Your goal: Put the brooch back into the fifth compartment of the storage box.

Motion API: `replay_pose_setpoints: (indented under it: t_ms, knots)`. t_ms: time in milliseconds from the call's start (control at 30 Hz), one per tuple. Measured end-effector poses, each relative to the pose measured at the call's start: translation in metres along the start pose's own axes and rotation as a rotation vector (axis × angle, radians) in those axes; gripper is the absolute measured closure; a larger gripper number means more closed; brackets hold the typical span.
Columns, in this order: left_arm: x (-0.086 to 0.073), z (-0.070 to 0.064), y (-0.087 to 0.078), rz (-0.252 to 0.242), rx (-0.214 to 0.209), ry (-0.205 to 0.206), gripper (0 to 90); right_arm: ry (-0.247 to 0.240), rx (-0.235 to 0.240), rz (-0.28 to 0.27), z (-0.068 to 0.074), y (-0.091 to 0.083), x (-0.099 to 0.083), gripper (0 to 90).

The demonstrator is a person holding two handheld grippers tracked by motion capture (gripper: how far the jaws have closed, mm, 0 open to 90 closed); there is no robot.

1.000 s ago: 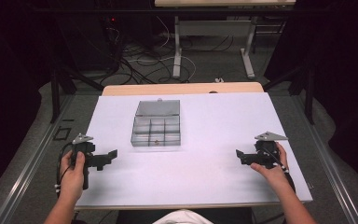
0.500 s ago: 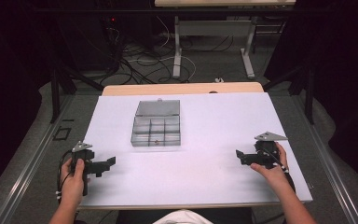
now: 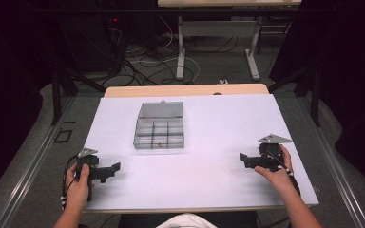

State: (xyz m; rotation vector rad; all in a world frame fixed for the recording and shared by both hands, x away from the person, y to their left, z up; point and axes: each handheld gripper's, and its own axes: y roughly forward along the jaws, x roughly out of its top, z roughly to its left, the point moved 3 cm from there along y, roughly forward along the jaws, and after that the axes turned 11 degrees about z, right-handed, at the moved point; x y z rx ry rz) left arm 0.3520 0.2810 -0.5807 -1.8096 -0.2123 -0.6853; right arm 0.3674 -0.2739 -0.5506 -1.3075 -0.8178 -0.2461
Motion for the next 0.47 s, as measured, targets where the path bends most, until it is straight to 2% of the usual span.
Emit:
replay_pose_setpoints:
  t_ms: [133,467]
  knots:
    - [0.0016,-0.0037,0.0012,0.000,0.002,0.024,1.0,-0.006,0.001,0.001,-0.0003,0.0009,-0.0003,0.0]
    - [0.0021,-0.0016,0.0011,-0.002,-0.004,0.010,1.0,0.003,0.001,0.007,-0.0005,0.0028,-0.0012,0.0]
